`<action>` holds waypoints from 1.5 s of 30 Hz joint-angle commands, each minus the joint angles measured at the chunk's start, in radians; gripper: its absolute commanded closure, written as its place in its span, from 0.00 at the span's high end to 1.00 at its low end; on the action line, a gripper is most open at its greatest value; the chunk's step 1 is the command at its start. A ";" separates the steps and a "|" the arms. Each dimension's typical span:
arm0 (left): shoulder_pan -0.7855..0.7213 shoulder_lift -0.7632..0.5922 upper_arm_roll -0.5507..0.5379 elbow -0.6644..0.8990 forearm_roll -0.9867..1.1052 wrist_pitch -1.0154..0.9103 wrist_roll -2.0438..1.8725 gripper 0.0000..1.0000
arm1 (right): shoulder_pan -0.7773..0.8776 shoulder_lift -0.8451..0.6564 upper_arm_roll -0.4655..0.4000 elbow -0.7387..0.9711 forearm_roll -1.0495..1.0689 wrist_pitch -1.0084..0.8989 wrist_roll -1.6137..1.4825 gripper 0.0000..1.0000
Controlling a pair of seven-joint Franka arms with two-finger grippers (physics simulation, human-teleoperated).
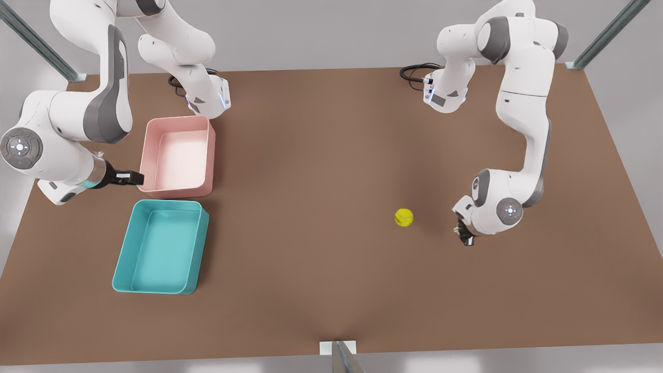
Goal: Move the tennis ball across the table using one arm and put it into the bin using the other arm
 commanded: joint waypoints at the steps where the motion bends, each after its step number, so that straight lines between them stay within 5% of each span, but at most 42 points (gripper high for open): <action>1: 0.003 -0.031 0.011 0.027 -0.040 -0.120 -0.643 0.21 | -0.001 0.000 0.000 0.000 0.002 0.007 0.000 1.00; 5: 0.037 -0.074 0.053 0.258 -0.018 -0.360 -0.973 0.21 | -0.001 0.000 0.000 0.000 0.004 0.007 0.000 1.00; 6: 0.037 -0.073 0.007 0.383 0.056 -0.494 -1.290 0.21 | -0.001 0.000 0.000 0.000 0.005 0.007 0.000 1.00; 7: 0.043 -0.073 -0.034 0.469 0.111 -0.624 -1.334 0.29 | 0.001 0.000 0.000 0.000 0.005 0.007 0.000 1.00; 11: 0.043 -0.074 -0.171 0.622 0.207 -0.839 -1.492 0.30 | 0.001 0.001 0.000 -0.005 0.005 0.009 0.000 1.00; 13: 0.043 -0.094 -0.165 0.627 0.202 -0.885 -1.377 0.60 | 0.001 0.000 0.000 -0.005 0.005 0.009 0.000 1.00; 14: 0.051 -0.096 -0.157 0.627 0.205 -0.888 -1.208 0.88 | 0.001 0.001 0.000 -0.005 0.005 0.009 0.000 1.00; 15: 0.054 -0.105 -0.143 0.625 0.205 -0.888 -1.154 0.88 | 0.001 0.000 0.000 -0.005 0.005 0.009 0.000 1.00; 16: 0.054 -0.134 -0.131 0.619 0.199 -0.905 -1.206 1.00 | 0.001 0.001 0.000 -0.005 0.005 0.009 0.000 1.00; 20: 0.014 -0.218 -0.052 0.550 0.096 -0.822 -1.578 1.00 | 0.039 0.026 -0.002 -0.005 0.053 0.064 0.030 1.00; 29: -0.023 -0.237 0.030 0.493 0.044 -0.766 -1.645 1.00 | 0.553 0.375 0.004 0.174 0.143 0.391 1.179 1.00; 39: -0.021 -0.218 0.005 0.429 0.019 -0.712 -1.638 1.00 | 0.705 0.598 0.004 0.156 0.366 0.814 1.199 1.00; 45: -0.020 -0.218 0.005 0.429 0.019 -0.714 -1.636 1.00 | 0.759 0.675 0.001 0.207 0.383 0.825 1.199 1.00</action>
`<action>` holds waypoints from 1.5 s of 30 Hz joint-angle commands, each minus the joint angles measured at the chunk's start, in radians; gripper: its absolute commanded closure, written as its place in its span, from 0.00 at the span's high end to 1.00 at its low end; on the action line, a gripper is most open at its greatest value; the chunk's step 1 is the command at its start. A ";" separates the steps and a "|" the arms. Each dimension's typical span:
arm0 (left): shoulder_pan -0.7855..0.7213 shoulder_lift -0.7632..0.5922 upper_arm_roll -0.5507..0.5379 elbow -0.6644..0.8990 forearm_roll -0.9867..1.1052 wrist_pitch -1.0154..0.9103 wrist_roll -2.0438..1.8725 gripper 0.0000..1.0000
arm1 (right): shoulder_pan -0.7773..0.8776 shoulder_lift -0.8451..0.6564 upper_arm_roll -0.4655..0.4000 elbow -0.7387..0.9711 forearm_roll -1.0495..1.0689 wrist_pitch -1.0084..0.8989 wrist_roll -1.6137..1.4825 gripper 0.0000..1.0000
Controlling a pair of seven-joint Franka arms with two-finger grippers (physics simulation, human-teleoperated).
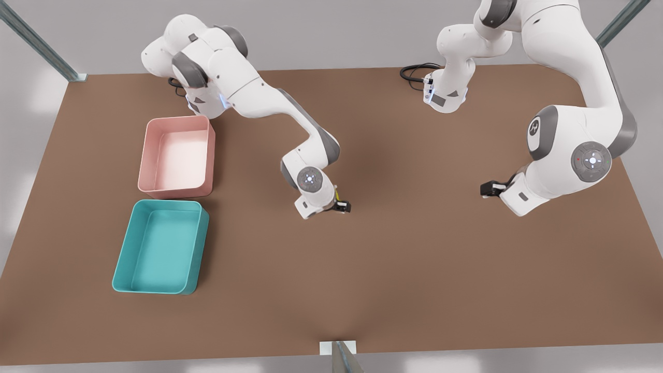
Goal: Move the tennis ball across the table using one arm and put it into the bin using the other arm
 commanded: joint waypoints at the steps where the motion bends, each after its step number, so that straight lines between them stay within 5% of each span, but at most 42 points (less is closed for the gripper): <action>1: 0.000 -0.001 0.000 0.000 -0.001 0.002 -0.189 1.00 | 0.006 0.006 -0.001 0.003 0.005 0.081 0.355 1.00; 9: 0.002 0.000 0.000 -0.001 -0.015 0.001 -0.189 1.00 | 0.003 -0.073 0.061 -0.163 -0.100 0.064 0.206 1.00; 43: 0.012 0.019 0.003 0.025 -0.038 0.001 -0.166 1.00 | 0.032 0.012 0.067 -0.184 -0.113 0.128 0.203 1.00; 44: 0.012 0.014 0.001 0.025 -0.039 -0.007 -0.167 1.00 | 0.032 0.012 0.067 -0.184 -0.113 0.128 0.198 0.99; 45: 0.008 0.014 0.001 0.027 -0.039 -0.024 -0.170 1.00 | 0.031 0.012 0.067 -0.184 -0.113 0.128 0.198 0.86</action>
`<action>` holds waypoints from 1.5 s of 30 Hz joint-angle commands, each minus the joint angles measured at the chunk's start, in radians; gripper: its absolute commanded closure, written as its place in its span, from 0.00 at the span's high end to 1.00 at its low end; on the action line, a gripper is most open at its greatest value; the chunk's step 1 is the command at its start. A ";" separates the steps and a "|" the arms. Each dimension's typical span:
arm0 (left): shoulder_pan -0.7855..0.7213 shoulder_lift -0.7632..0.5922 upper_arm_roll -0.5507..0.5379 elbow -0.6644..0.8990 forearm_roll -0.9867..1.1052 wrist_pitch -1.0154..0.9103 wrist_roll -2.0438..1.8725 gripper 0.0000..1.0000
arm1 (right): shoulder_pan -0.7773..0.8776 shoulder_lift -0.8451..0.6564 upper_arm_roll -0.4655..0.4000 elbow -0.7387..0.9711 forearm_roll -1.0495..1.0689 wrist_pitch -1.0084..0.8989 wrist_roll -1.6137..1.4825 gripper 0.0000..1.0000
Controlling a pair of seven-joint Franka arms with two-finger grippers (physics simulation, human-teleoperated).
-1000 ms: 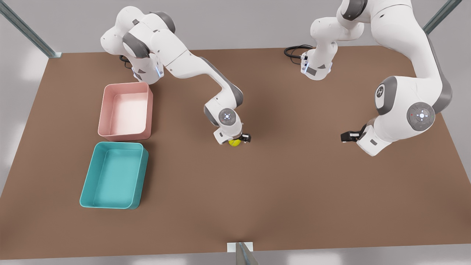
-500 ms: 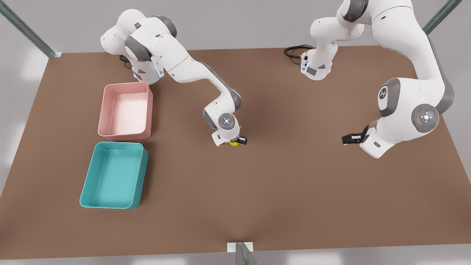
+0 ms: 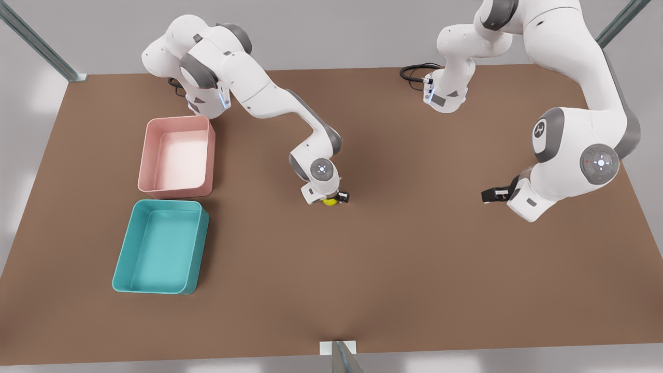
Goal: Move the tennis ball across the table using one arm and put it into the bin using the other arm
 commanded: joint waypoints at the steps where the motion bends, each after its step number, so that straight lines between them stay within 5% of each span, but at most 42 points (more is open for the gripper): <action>1: 0.000 -0.001 0.000 0.000 0.001 -0.021 -0.010 1.00 | -0.001 -0.001 0.000 0.000 -0.001 0.004 0.004 0.74; 3: 0.001 -0.001 0.000 0.007 0.002 -0.019 -0.010 1.00 | -0.002 -0.004 0.000 0.006 0.001 0.004 0.004 0.64; 8: 0.004 -0.001 0.001 0.023 0.002 -0.021 -0.011 1.00 | -0.059 -0.072 0.006 0.003 0.002 -0.017 -0.036 0.63; 14: 0.004 0.000 0.001 0.034 0.001 -0.021 -0.008 1.00 | -0.485 -0.247 0.002 0.011 -0.054 -0.434 -0.714 0.63; 17: 0.004 0.002 0.001 0.034 -0.001 -0.021 -0.010 1.00 | -0.594 -0.248 -0.152 0.018 -0.056 -0.471 -1.119 0.64; 22: 0.004 0.002 0.001 0.032 -0.001 -0.021 -0.010 1.00 | -0.614 -0.240 -0.340 0.009 -0.093 -0.485 -1.323 0.64; 23: 0.004 0.004 0.001 0.032 -0.001 -0.021 -0.010 1.00 | -0.616 -0.227 -0.342 0.011 -0.102 -0.485 -1.319 0.89; 24: 0.004 0.004 0.001 0.032 -0.001 -0.021 -0.010 1.00 | -0.616 -0.217 -0.342 0.009 -0.102 -0.485 -1.309 1.00; 29: 0.004 0.004 0.001 0.032 -0.001 -0.021 -0.010 1.00 | -0.614 -0.222 -0.336 0.014 -0.090 -0.497 -1.280 1.00; 31: 0.003 0.004 0.001 0.032 -0.001 -0.021 -0.010 1.00 | -0.614 -0.303 -0.297 0.132 -0.108 -0.671 -1.122 1.00; 36: 0.003 0.004 0.001 0.032 -0.002 -0.021 -0.010 1.00 | -0.651 -0.725 -0.204 0.064 -0.211 -0.858 -1.122 1.00; 45: -0.003 0.004 -0.023 0.029 -0.074 -0.062 -0.011 1.00 | -0.637 -0.704 -0.209 0.167 -0.212 -0.996 -1.122 1.00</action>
